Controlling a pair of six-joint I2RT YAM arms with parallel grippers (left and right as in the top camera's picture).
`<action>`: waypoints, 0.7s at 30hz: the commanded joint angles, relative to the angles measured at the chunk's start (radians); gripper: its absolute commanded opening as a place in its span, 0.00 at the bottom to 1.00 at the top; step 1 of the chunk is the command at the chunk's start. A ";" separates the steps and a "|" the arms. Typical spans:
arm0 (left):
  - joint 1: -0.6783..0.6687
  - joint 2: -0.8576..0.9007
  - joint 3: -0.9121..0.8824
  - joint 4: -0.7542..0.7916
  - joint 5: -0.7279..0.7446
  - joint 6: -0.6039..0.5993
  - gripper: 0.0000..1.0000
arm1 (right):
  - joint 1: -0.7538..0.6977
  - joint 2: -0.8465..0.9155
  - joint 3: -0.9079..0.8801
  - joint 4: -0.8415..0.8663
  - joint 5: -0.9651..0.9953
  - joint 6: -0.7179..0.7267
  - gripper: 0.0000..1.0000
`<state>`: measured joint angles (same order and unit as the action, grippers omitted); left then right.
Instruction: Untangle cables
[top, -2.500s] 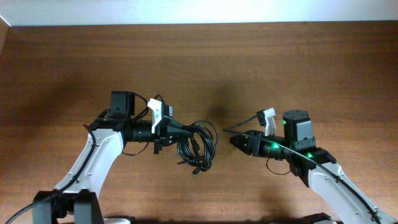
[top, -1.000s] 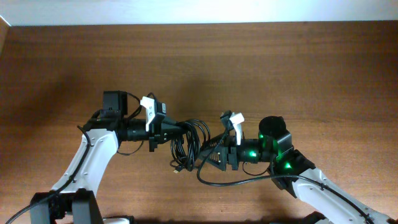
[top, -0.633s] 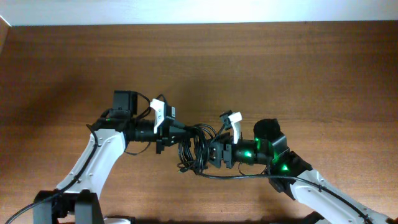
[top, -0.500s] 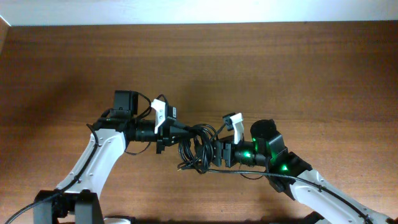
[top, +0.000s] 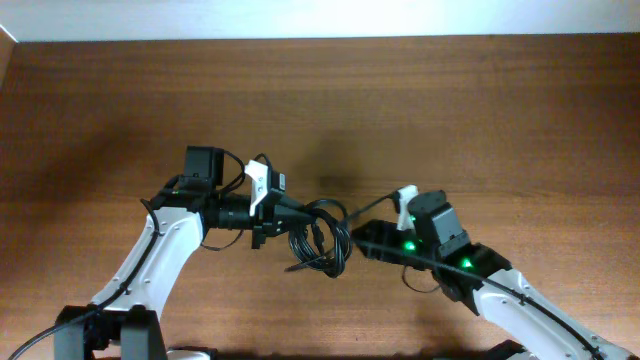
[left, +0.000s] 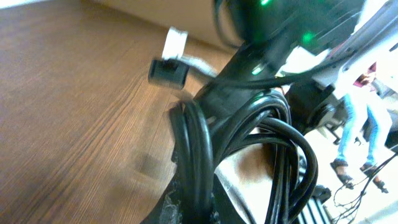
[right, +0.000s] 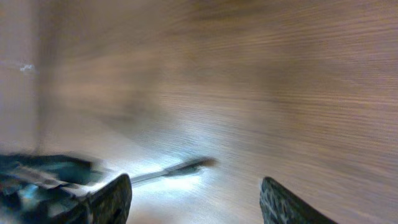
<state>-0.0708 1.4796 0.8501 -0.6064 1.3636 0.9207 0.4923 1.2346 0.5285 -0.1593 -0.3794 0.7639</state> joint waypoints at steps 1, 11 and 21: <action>0.005 -0.016 0.015 -0.008 0.100 -0.010 0.00 | -0.074 0.007 -0.012 -0.050 0.021 0.001 0.65; 0.010 -0.016 0.015 0.015 0.027 -0.011 0.00 | -0.094 0.006 -0.012 0.175 -0.367 -0.190 0.63; 0.081 -0.016 0.015 0.079 -0.103 -0.220 0.00 | -0.093 0.006 -0.012 0.262 -0.579 -0.323 0.64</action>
<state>0.0036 1.4796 0.8501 -0.5442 1.2938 0.8059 0.4015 1.2388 0.5140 0.0883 -0.8742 0.4870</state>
